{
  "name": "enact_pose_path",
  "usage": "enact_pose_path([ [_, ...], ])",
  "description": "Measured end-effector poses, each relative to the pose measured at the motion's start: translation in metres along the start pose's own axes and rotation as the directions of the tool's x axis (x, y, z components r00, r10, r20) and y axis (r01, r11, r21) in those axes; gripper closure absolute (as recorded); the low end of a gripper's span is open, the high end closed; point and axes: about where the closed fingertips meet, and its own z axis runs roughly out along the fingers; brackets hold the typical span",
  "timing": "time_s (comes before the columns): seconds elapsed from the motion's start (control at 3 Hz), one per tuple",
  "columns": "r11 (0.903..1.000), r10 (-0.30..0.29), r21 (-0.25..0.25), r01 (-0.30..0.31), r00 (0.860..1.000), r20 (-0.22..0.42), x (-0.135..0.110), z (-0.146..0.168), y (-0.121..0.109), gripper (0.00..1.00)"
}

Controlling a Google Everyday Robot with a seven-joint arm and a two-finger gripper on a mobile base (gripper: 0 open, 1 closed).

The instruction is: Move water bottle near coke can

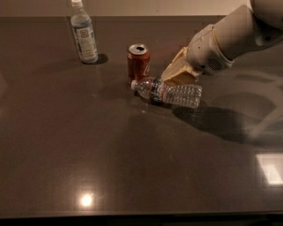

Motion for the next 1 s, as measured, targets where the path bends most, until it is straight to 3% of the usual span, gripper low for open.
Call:
enact_pose_path([
  [0.33,0.9999,-0.013,0.008,0.013,1.0,-0.001,0.0027,0.0047,-0.0052,0.12],
  [0.67,0.9998,-0.016,0.007,0.016,1.0,-0.001,0.0011,0.0049,-0.0043,0.0],
  [1.0,0.9998,-0.016,0.007,0.016,1.0,-0.001,0.001,0.0049,-0.0042,0.0],
])
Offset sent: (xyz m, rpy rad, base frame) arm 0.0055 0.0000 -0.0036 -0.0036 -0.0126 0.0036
